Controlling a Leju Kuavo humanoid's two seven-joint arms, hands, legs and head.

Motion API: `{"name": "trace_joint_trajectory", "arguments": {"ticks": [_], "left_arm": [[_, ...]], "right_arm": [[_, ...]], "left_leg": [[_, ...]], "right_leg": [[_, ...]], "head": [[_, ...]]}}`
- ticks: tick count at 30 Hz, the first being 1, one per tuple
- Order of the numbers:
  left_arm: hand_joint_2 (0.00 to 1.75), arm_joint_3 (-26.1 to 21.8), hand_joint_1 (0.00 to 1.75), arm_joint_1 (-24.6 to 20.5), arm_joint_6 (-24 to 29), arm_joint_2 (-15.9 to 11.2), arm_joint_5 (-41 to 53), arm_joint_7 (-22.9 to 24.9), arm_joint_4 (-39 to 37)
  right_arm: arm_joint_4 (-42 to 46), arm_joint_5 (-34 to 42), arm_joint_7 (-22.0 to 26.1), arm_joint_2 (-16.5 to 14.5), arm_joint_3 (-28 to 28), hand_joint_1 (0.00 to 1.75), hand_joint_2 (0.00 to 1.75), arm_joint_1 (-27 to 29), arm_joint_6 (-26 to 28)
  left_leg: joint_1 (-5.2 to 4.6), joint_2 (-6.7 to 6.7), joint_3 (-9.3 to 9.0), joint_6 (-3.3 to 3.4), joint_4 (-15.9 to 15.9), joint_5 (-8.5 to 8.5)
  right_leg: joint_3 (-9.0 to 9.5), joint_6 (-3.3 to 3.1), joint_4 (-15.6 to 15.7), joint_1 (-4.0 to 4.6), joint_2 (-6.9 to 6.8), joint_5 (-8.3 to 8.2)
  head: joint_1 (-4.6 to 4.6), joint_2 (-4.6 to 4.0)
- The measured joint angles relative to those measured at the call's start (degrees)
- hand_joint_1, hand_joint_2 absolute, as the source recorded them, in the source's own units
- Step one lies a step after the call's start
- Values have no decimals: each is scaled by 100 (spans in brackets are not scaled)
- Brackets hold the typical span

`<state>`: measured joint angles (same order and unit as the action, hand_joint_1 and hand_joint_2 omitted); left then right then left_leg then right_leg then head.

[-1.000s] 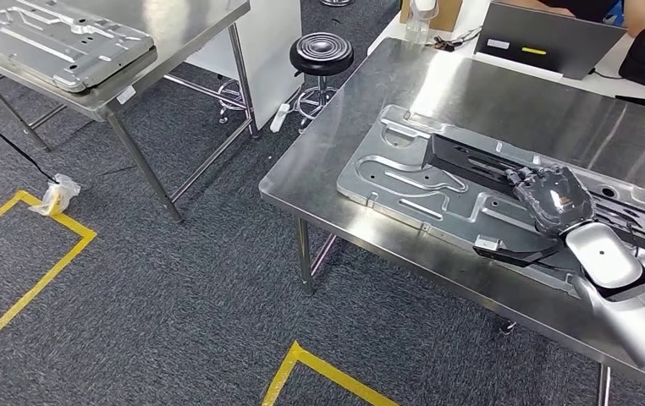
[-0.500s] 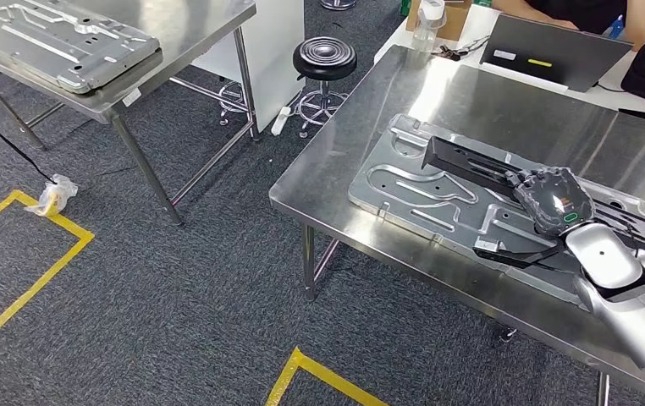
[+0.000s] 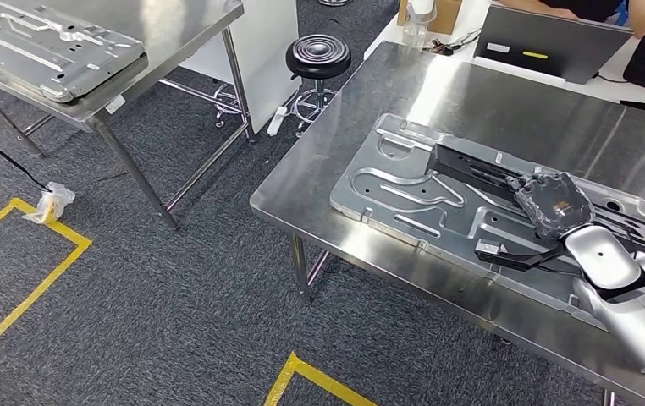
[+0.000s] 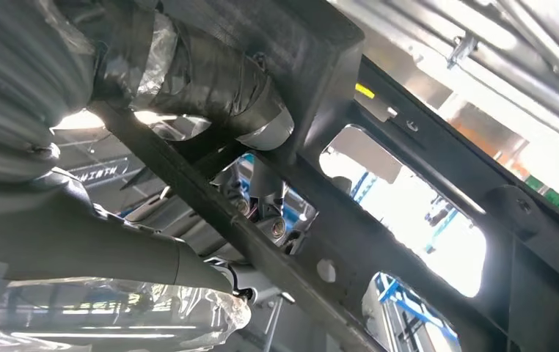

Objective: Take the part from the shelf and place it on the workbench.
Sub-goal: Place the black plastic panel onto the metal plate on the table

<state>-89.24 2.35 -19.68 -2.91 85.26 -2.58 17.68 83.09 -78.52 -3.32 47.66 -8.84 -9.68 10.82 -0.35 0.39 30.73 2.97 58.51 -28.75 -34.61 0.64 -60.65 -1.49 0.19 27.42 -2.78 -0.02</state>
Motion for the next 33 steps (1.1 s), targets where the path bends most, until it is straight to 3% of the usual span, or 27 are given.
{"name": "trace_joint_trajectory", "arguments": {"ticks": [3, 7, 16, 23, 33], "left_arm": [[175, 0, 0, 1, -25, 0, -26, 34, 0], [0, 0, 0, 5, -119, 5, -209, -13, 0], [0, 0, 0, 11, -151, 9, -238, -50, 0], [0, 0, 0, 15, -214, 10, -255, -75, 4], [0, 0, 0, 27, -215, 12, -277, -70, 34]], "right_arm": [[-120, 12, 0, -37, -34, 0, 0, -18, -33], [-262, 107, -2, -90, -67, 0, 0, -31, -64], [-232, 921, 362, -231, -101, 0, 0, -150, -81], [409, 1910, 790, -287, -286, 0, 0, -351, -650], [1047, 2076, 856, -502, -585, 0, 0, -489, -600]], "left_leg": [[11, 0, 0, -36, -8, 4], [23, 0, -1, -183, -23, 7], [9, 0, -8, -196, -6, 5], [5, 1, -8, -192, -3, 3], [-2, 3, -6, -184, 12, -5]], "right_leg": [[3, -4, -1, 16, -4, 2], [7, -5, -3, 18, -10, 2], [37, 7, 8, 6, -14, -7], [50, 25, 30, 3, -13, -17], [67, 42, 60, -8, -16, -29]], "head": [[0, 0], [-1, 0], [-2, 0], [-2, 0], [-2, 0]]}}
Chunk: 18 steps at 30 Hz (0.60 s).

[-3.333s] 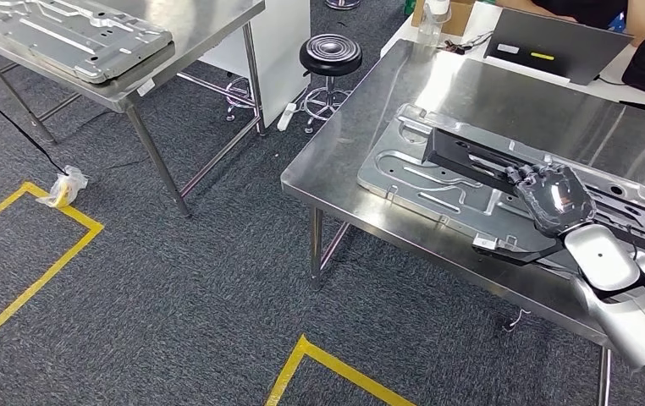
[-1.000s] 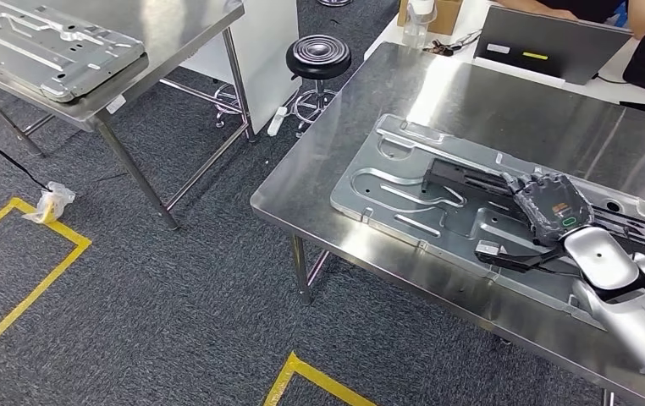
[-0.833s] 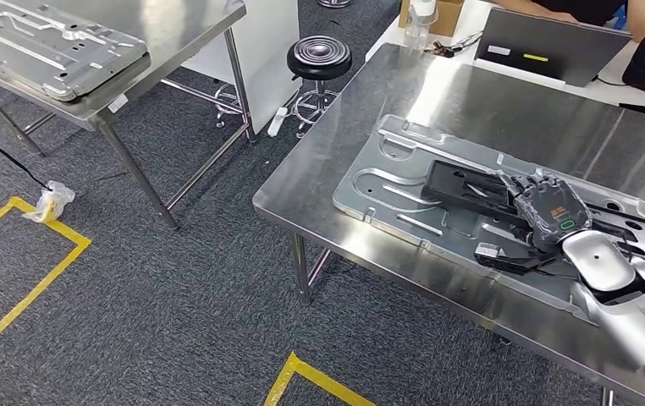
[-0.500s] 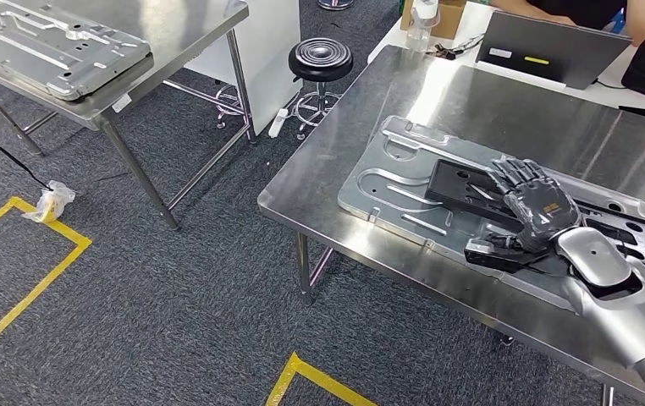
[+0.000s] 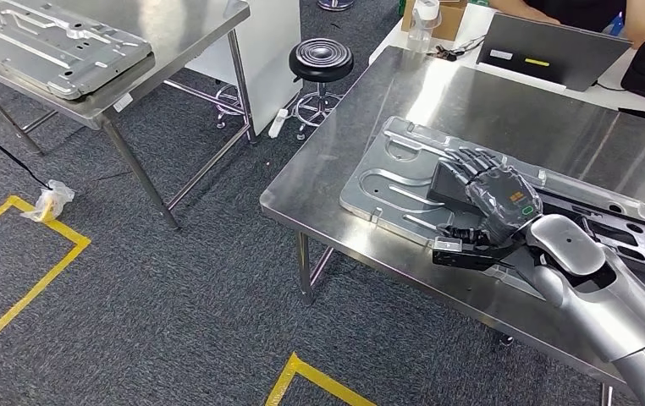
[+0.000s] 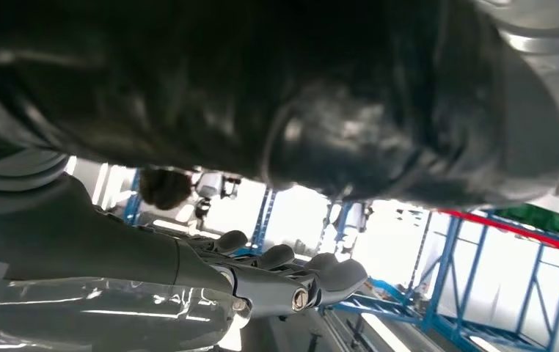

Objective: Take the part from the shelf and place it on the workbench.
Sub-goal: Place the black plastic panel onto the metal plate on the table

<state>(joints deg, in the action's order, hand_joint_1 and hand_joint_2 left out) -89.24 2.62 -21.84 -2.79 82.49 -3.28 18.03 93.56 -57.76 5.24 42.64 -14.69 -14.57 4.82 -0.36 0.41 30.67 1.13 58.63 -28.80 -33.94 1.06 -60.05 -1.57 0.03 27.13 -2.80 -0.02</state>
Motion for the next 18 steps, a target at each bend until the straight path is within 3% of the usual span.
{"name": "trace_joint_trajectory", "arguments": {"ticks": [4, 6, 9, 10, 11, 12, 14, 16, 18], "left_arm": [[0, 0, 0, -4, 21, -4, -13, 46, 20], [0, 0, 0, -16, 36, -1, 15, 63, 20], [0, 0, 0, -19, 82, 1, 122, 58, 20], [0, 0, 0, -16, 97, 2, 169, 55, 20], [0, 0, 0, -14, 106, 2, 215, 49, 19], [0, 0, 0, -12, 111, 2, 255, 38, 16], [0, 0, 0, -15, 120, -9, 320, -3, 12], [0, 1, 0, -22, 124, -28, 373, -50, 5], [0, 1, 0, -15, 121, -33, 409, -82, -5]], "right_arm": [[361, -574, -34, -432, -332, 0, 0, -91, 456], [547, -1035, -202, -753, -719, 0, 0, -181, 789], [750, -1679, -475, -1225, -1491, 0, 0, -319, 1308], [819, -1851, -526, -1351, -1748, 0, 0, -353, 1439], [888, -1990, -555, -1460, -1988, 0, 0, -391, 1546], [954, -2093, -571, -1548, -2191, 0, 0, -438, 1628], [1069, -2230, -582, -1681, -2546, 0, 87, -555, 1738], [1160, -2292, -585, -1768, -2856, 0, 175, -659, 1796], [1219, -2298, -587, -1828, -3063, 0, 175, -718, 1825]], "left_leg": [[9, 11, -99, 135, -205, 93], [60, -1, -262, 192, -472, 234], [96, -76, -311, 183, -557, 289], [107, -125, -304, 161, -531, 274], [126, -184, -299, 127, -490, 247], [152, -248, -296, 83, -435, 209], [192, -372, -242, -39, -261, 93], [207, -482, -129, -148, -111, 9], [227, -567, -57, -203, -72, 2]], "right_leg": [[76, 86, 144, 4, -5, -62], [23, 91, -40, 30, -1, 85], [-437, 116, -1025, -7, 1, 538], [-539, 141, -1222, -31, -1, 563], [-539, 169, -1204, -58, 1, 471], [-427, 202, -966, -88, 11, 281], [-96, 258, -302, -140, 177, -4], [42, 199, -37, -145, 332, 15], [16, 89, -79, -114, 301, 81]], "head": [[0, 0], [-1, 0], [0, 0], [1, 0], [1, 0], [1, 0], [-1, 0], [1, 0], [4, 0]]}}
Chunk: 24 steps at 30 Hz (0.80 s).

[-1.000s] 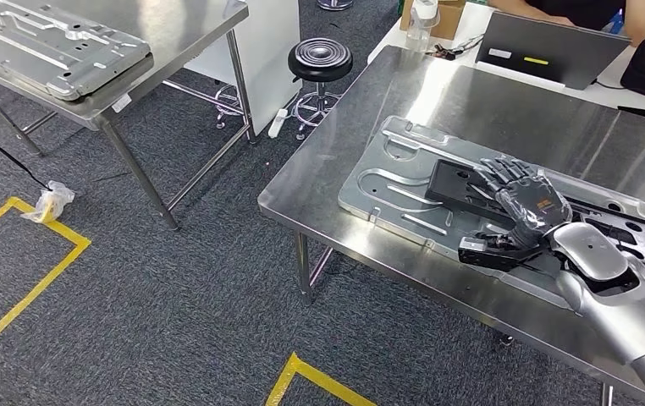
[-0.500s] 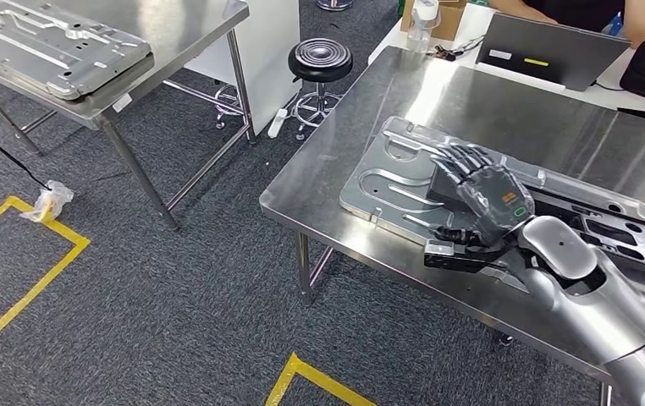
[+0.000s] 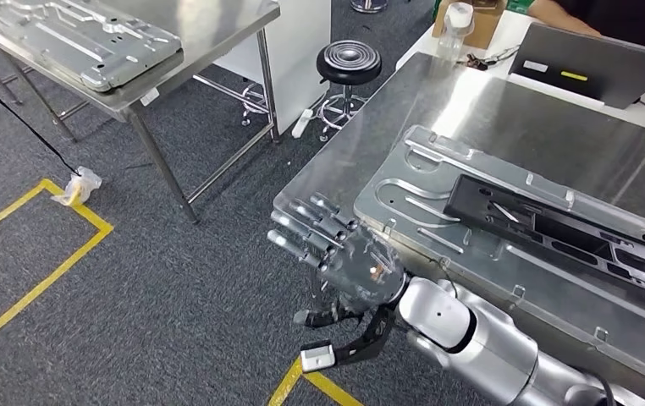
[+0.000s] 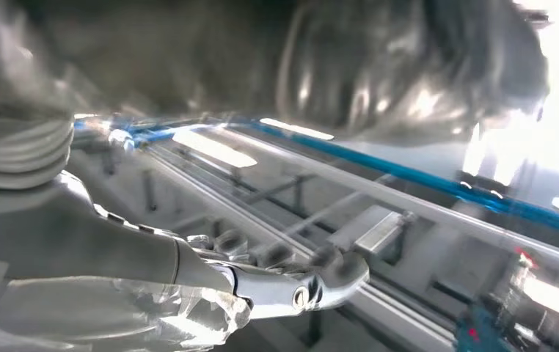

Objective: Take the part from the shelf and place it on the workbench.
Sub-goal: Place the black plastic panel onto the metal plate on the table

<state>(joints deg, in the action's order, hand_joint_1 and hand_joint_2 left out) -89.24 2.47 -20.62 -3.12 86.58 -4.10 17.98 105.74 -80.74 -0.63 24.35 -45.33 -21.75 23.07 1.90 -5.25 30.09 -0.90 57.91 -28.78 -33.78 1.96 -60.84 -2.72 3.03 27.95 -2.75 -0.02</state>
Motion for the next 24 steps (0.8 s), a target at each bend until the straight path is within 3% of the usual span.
{"name": "trace_joint_trajectory", "arguments": {"ticks": [2, 4, 6, 7, 8, 9, 11, 13, 15, 17, 19, 21, 23, 24], "left_arm": [[0, -1, 0, 21, 2, 3, 24, -16, -9], [0, 0, 0, 21, 8, 2, 43, -23, -14], [0, 0, 0, 4, 11, -1, 66, -25, -23], [0, 1, 0, 1, 13, -2, 82, -23, -30], [0, 0, 0, 5, 17, -2, 97, -20, -39], [0, -1, 0, 13, 23, -2, 109, -17, -47], [0, -1, 0, 26, 40, -7, 116, -11, -57], [0, -1, 0, 12, 59, -17, 115, -4, -62], [0, -1, 0, 1, 83, -24, 106, 1, -67], [0, -2, 0, 24, 95, -23, 96, 6, -71], [0, -2, 0, 40, 97, -20, 89, 14, -77], [0, -1, 0, 19, 97, -16, 81, 19, -83], [0, -1, 0, 1, 95, -11, 59, 26, -86], [0, -2, 0, 3, 93, -8, 48, 32, -88]], "right_arm": [[36, 12, -4, -57, -115, 0, 175, -50, 20], [67, 48, -13, -103, -200, 0, 175, -91, 51], [76, 112, -25, -124, -286, 0, 175, -93, 84], [70, 146, -32, -133, -334, 0, 175, -76, 96], [58, 185, -37, -147, -384, 0, 175, -49, 106], [40, 224, -40, -164, -430, 0, 175, -19, 117], [-6, 315, -42, -208, -507, 0, 175, 41, 131], [-63, 425, -47, -258, -560, 0, 175, 104, 140], [-151, 560, -56, -328, -599, 0, 87, 203, 144], [-257, 702, -62, -424, -630, 0, 0, 321, 146], [-373, 822, -76, -516, -646, 0, 0, 444, 149], [-527, 927, -91, -599, -658, 0, 0, 592, 149], [-707, 1064, -93, -693, -665, 0, 0, 756, 144], [-800, 1136, -97, -738, -662, 0, 0, 834, 140]], "left_leg": [[30, -14, 13, -37, 30, -14], [31, 177, 132, -60, 310, -157], [14, 403, 512, -63, 1030, -466], [10, 446, 739, -58, 1416, -594], [6, 466, 910, -45, 1674, -633], [0, 478, 976, -24, 1717, -555], [-35, 572, 768, 47, 1154, -125], [-118, 800, 463, 116, 461, 166], [-184, 887, 377, 154, 221, 191], [-177, 764, 368, 201, 156, 226], [-149, 645, 332, 266, 84, 267], [-145, 519, 319, 318, 54, 287], [-167, 365, 320, 340, 56, 285], [-181, 282, 312, 346, 58, 283]], "right_leg": [[3, -73, 3, 10, -83, 10], [40, -153, 24, 20, -197, 23], [72, -210, 33, 61, -339, 49], [80, -229, 33, 87, -411, 61], [89, -245, 33, 111, -481, 75], [104, -254, 33, 130, -544, 90], [157, -251, 34, 153, -665, 129], [210, -213, 44, 177, -772, 167], [243, -154, 76, 199, -881, 177], [287, -81, 114, 201, -948, 187], [237, -36, -54, 187, -724, 335], [-67, -41, -674, 182, -418, 666], [-433, -59, -1333, 195, -328, 875], [-512, -73, -1423, 201, -314, 819]], "head": [[2, 0], [4, 0], [4, 0], [4, 0], [4, 0], [4, 0], [4, 0], [3, 0], [1, 0], [-1, 0], [-1, 0], [0, 0], [-1, 0], [-1, 0]]}}
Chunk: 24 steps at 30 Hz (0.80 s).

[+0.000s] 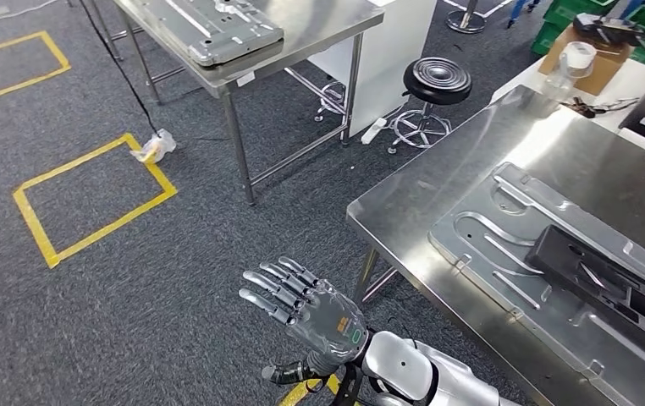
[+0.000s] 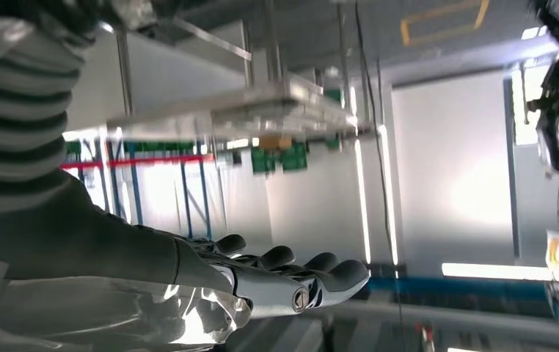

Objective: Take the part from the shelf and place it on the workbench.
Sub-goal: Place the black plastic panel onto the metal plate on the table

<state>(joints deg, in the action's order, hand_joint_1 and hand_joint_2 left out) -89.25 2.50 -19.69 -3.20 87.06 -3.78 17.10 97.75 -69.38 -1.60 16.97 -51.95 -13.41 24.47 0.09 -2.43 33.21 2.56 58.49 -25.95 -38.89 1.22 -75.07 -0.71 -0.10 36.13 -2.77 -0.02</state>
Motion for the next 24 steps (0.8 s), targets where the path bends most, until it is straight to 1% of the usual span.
{"name": "trace_joint_trajectory", "arguments": {"ticks": [1, 2, 3, 4, 5, 6, 7, 8, 9, 10, 11, 12, 13, 14, 15, 16, 17, 18, 19, 20, 21, 23, 24], "left_arm": [[0, -1, 0, 5, -1, 4, -15, 6, -1], [0, -1, 0, 8, -3, 8, -28, 10, -1], [0, -1, 0, 9, -6, 19, -41, 13, -4], [0, 0, 0, 4, -9, 30, -54, 12, -7], [0, 1, 0, -2, -12, 39, -64, 10, -10], [0, 0, 0, -4, -16, 50, -79, 8, -14], [0, 0, 0, -2, -22, 58, -100, 3, -16], [0, -1, 0, 10, -39, 70, -128, -17, -17], [0, -1, 0, 22, -66, 85, -163, -58, -20], [0, -1, 0, 23, -90, 102, -195, -110, -21], [0, -1, 0, 9, -106, 114, -221, -164, -23], [0, -1, 0, -17, -98, 126, -238, -203, -27], [0, -1, 0, -46, -71, 136, -247, -221, -37], [0, -1, 0, -65, -35, 144, -250, -229, -53], [0, -1, 0, -73, 1, 149, -249, -231, -73], [0, -1, 0, -68, 23, 151, -248, -229, -92], [0, -1, 0, -61, 36, 151, -245, -229, -107], [0, -1, 0, -58, 38, 154, -243, -230, -118], [0, -1, 0, -61, 34, 158, -243, -233, -133], [0, -1, 0, -67, 32, 163, -244, -238, -146], [0, -1, 0, -71, 27, 168, -246, -246, -158], [0, -1, 0, -55, 21, 172, -253, -269, -168], [0, -1, 0, -39, 20, 173, -264, -284, -168]], "right_arm": [[-89, 57, -10, -54, 13, 0, 0, 74, -3], [-176, 101, -27, -111, 32, 0, 0, 142, -5], [-267, 141, -44, -168, 59, 0, 0, 205, -7], [-356, 193, -57, -230, 89, 0, 0, 266, -8], [-446, 269, -61, -288, 114, 0, 0, 317, -6], [-545, 382, -50, -347, 140, 0, 0, 356, -4], [-646, 538, -25, -403, 168, 0, 0, 387, -3], [-752, 723, 11, -456, 201, 0, 0, 415, 5], [-860, 903, 50, -503, 240, 0, 44, 445, 17], [-969, 1061, 82, -545, 279, 0, 87, 478, 32], [-1080, 1182, 101, -581, 314, 0, 131, 515, 48], [-1201, 1284, 113, -608, 343, 0, 175, 554, 53], [-1339, 1398, 121, -631, 371, 0, 175, 595, 42], [-1511, 1539, 137, -655, 403, 0, 175, 640, 22], [-1723, 1712, 170, -683, 438, 0, 175, 684, 1], [-1978, 1900, 223, -719, 477, 0, 175, 719, -12], [-2266, 2087, 299, -765, 518, 0, 175, 744, -4], [-2580, 2275, 383, -814, 562, 0, 175, 759, 11], [-2904, 2460, 459, -863, 612, 0, 175, 767, 31], [-3244, 2648, 531, -916, 669, 0, 175, 772, 62], [-3605, 2848, 602, -978, 729, 0, 175, 774, 101], [-4382, 3287, 742, -1124, 859, 0, 175, 781, 188], [-4781, 3531, 816, -1200, 930, 0, 175, 792, 208]], "left_leg": [[-13, -85, -15, 1, 2, -4], [-25, -168, -34, 1, 3, -9], [-29, -244, -48, -3, 4, -15], [-32, -314, -51, -12, 12, -22], [-21, -375, -38, -32, 13, -20], [-4, -437, -17, -63, 9, -16], [10, -499, 3, -99, -3, -6], [20, -520, 12, -131, -10, 0], [15, -437, 26, -158, 21, -21], [7, -293, 76, -181, 129, -90], [3, -116, 179, -205, 345, -213], [11, 45, 340, -235, 649, -374], [32, 120, 532, -266, 1002, -536], [59, 159, 695, -298, 1295, -633], [89, 184, 774, -328, 1428, -630], [121, 213, 735, -359, 1341, -518], [149, 266, 578, -386, 1044, -326], [163, 368, 372, -410, 646, -157], [159, 456, 192, -410, 313, -36], [146, 509, 78, -382, 101, 19], [125, 524, 39, -339, 22, 11], [102, 405, 39, -225, 25, 3], [101, 352, 29, -178, 10, 5]], "right_leg": [[35, -25, 151, 6, 20, -177], [166, -60, 493, 15, 75, -427], [334, -105, 890, 18, 206, -635], [477, -137, 1245, 21, 335, -785], [567, -155, 1466, 29, 431, -852], [600, -166, 1556, 37, 480, -848], [607, -164, 1593, 49, 438, -856], [635, -179, 1631, 38, 371, -872], [679, -201, 1689, 25, 304, -886], [731, -225, 1751, 8, 225, -901], [779, -246, 1806, -6, 136, -912], [808, -256, 1826, 1, 46, -905], [821, -259, 1828, 3, -51, -892], [829, -253, 1824, 3, -146, -876], [838, -241, 1817, -1, -237, -855], [852, -222, 1807, -10, -322, -831], [872, -195, 1792, -23, -396, -802], [895, -158, 1774, -30, -464, -769], [914, -115, 1757, -29, -526, -734], [934, -72, 1745, -21, -574, -706], [955, -33, 1743, -9, -620, -685], [1011, 34, 1768, -15, -689, -664], [1033, 68, 1753, -34, -631, -629]], "head": [[0, 0], [1, 0], [2, 0], [2, 0], [2, 0], [1, 0], [0, 0], [1, 0], [3, 0], [7, 0], [10, 0], [13, 0], [15, 0], [14, 0], [15, 0], [15, 0], [14, 0], [15, 0], [16, 0], [17, 0], [16, 0], [13, 0], [11, 0]]}}
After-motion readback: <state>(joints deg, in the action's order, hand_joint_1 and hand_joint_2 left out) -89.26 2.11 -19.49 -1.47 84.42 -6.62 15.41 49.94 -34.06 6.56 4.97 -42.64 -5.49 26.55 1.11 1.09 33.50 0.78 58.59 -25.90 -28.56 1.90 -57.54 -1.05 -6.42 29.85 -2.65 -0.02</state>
